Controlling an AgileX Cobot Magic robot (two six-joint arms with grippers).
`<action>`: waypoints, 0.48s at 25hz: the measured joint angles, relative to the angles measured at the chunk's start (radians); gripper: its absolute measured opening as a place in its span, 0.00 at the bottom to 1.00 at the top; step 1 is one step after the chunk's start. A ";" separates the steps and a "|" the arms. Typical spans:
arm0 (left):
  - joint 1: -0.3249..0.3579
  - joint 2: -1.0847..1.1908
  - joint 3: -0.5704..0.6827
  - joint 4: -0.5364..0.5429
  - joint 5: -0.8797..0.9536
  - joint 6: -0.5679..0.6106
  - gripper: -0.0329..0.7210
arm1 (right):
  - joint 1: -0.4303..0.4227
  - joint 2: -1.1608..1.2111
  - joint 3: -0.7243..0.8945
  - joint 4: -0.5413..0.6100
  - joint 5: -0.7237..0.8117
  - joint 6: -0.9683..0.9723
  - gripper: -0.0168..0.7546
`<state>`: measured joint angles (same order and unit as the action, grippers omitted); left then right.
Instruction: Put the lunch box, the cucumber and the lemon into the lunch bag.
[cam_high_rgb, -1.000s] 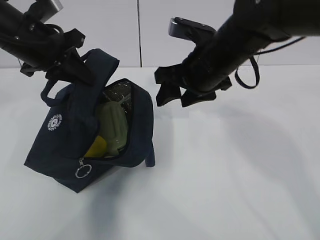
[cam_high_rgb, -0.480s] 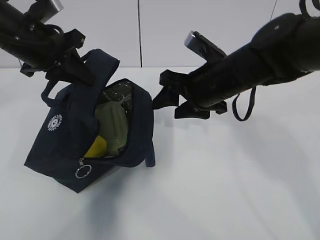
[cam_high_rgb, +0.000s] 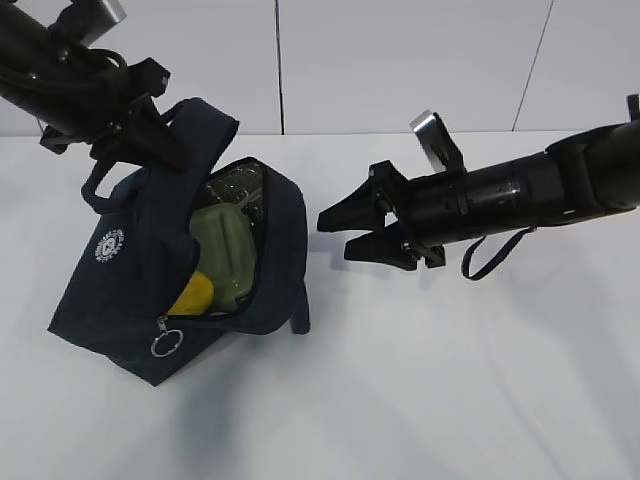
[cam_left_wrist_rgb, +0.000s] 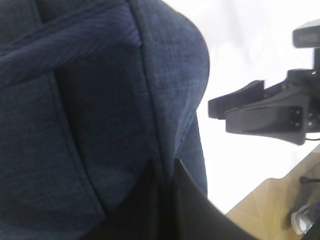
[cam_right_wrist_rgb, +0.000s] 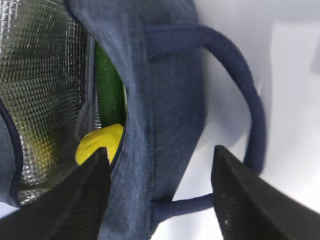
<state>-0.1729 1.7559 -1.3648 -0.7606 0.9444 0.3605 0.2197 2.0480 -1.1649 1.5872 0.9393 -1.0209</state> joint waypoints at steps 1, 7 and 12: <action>0.000 0.000 0.000 0.000 0.000 0.000 0.03 | 0.000 0.016 0.000 0.016 0.020 -0.013 0.65; 0.000 0.000 0.000 0.000 0.002 0.000 0.03 | 0.000 0.084 0.000 0.109 0.094 -0.085 0.64; 0.000 0.000 0.000 0.000 0.006 0.000 0.03 | 0.000 0.084 0.000 0.148 0.103 -0.142 0.61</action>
<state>-0.1729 1.7559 -1.3648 -0.7606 0.9505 0.3605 0.2197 2.1323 -1.1649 1.7353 1.0421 -1.1630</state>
